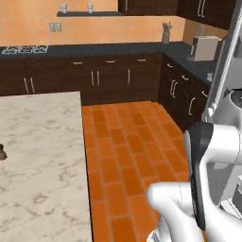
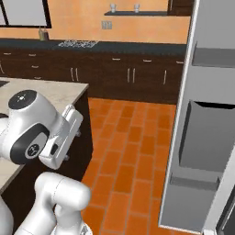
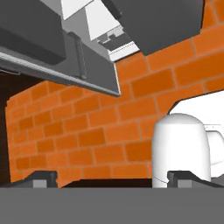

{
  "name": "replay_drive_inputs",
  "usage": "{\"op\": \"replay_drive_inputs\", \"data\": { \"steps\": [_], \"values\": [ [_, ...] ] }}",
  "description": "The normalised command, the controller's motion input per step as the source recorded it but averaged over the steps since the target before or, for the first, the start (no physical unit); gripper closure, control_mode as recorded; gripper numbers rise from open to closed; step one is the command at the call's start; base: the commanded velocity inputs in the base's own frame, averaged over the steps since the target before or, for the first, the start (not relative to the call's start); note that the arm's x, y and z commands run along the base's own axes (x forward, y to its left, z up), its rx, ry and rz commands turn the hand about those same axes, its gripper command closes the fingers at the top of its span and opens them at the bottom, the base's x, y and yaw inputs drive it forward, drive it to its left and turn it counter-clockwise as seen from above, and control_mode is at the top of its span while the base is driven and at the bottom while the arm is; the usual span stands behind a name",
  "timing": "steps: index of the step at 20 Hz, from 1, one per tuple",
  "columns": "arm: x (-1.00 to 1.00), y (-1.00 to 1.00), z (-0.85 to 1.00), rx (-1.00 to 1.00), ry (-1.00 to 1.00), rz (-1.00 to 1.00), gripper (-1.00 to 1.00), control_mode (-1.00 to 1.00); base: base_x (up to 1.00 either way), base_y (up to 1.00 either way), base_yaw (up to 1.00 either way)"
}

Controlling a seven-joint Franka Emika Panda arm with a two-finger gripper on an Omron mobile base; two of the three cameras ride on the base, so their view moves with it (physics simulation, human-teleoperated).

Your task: Take the meat container that has the chicken drumstick and place it on the second highest rack of the freezer. Then take the vegetable container that has the avocado and squash and place it on the highest rack of the freezer.

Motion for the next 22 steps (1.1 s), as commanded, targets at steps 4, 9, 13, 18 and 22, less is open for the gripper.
{"op": "replay_drive_inputs", "data": {
  "steps": [4, 9, 13, 18, 22],
  "values": [
    [0.0, 0.0, 0.0, 0.0, 0.0, 0.0, -1.0, 1.0, 0.81, 0.0, 0.01],
    [0.0, 0.0, 0.0, 0.0, 0.0, 0.0, -1.0, 1.0, 0.99, 0.08, -0.05],
    [0.0, 0.0, 0.0, 0.0, 0.0, 0.0, -1.0, 1.0, 1.0, 0.13, -0.08],
    [0.0, 0.0, 0.0, 0.0, 0.0, 0.0, -1.0, 1.0, 1.0, 0.17, -0.16],
    [0.0, 0.0, 0.0, 0.0, 0.0, 0.0, -1.0, 1.0, 1.0, 0.07, -0.37]
  ]
}}
